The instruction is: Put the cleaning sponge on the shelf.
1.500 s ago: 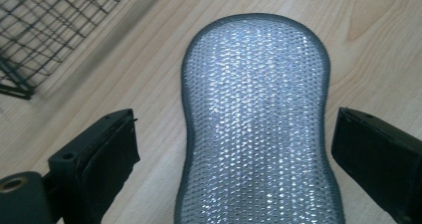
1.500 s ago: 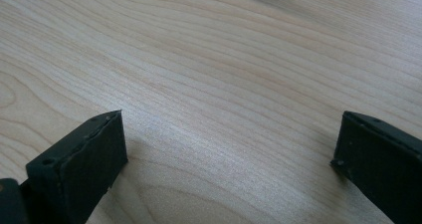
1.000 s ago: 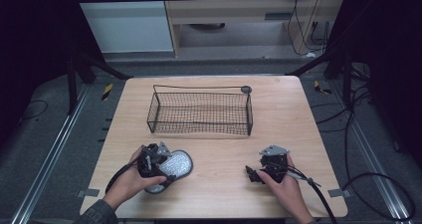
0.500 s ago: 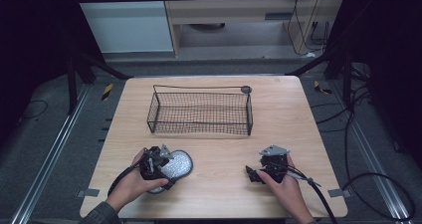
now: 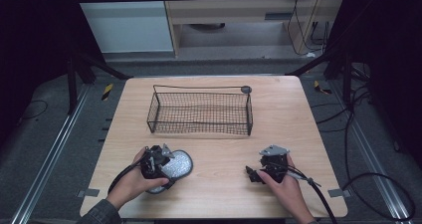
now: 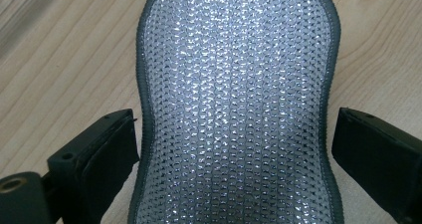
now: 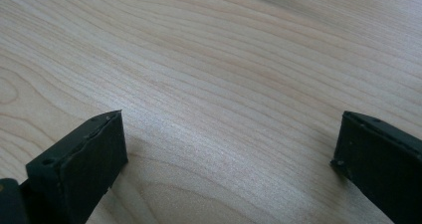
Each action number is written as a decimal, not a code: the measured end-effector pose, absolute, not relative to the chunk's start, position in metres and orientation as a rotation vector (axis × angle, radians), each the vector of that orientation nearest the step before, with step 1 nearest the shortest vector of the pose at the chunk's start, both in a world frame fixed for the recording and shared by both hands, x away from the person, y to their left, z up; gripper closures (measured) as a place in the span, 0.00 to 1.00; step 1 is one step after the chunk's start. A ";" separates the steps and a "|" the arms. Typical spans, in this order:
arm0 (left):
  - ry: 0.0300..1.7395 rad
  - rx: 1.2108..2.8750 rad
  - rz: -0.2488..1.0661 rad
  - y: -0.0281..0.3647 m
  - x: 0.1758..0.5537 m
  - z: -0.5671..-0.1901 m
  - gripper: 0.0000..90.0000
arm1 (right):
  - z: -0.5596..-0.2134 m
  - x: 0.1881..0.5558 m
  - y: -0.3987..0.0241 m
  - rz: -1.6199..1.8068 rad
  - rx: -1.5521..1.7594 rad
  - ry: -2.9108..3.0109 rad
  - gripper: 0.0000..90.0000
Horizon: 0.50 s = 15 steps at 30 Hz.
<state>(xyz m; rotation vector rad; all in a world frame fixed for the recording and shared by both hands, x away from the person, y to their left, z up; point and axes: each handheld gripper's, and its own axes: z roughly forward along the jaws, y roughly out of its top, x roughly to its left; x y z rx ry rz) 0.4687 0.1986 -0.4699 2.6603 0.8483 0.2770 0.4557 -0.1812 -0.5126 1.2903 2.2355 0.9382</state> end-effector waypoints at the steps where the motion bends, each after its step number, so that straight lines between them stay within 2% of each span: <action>1: 0.850 2.662 0.276 0.198 0.469 -0.470 0.04 | -0.513 0.456 -0.181 0.939 1.291 2.236 0.00; 15: 0.868 2.687 0.229 0.198 0.477 -0.476 0.03 | -0.512 0.456 -0.181 0.937 1.286 2.241 0.00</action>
